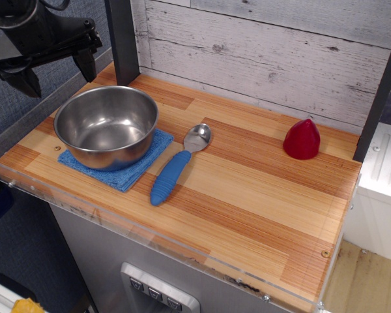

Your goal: Move the pot bottom right of table

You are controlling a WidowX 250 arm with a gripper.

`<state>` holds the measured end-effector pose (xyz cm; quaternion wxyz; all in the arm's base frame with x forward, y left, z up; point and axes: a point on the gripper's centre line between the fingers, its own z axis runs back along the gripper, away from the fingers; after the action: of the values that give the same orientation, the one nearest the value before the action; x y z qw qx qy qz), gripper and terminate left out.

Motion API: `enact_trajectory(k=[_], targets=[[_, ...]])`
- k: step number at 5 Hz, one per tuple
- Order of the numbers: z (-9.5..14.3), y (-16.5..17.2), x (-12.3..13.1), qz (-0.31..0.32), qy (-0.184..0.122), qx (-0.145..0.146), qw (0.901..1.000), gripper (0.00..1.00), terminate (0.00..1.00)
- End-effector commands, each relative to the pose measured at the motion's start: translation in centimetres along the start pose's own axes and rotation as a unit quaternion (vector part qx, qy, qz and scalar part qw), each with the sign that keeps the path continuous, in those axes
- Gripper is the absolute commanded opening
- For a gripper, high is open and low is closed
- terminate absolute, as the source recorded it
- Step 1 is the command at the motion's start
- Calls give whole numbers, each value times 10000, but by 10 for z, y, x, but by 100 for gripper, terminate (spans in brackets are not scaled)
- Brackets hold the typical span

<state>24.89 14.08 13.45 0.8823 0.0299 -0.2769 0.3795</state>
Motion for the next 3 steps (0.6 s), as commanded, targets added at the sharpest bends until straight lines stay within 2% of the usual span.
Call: enact_trajectory(k=[1, 3], targets=[[0, 0, 0, 0, 0, 0, 10000, 100, 0], [-25, 44, -4, 573, 327, 340, 9972, 100, 0]])
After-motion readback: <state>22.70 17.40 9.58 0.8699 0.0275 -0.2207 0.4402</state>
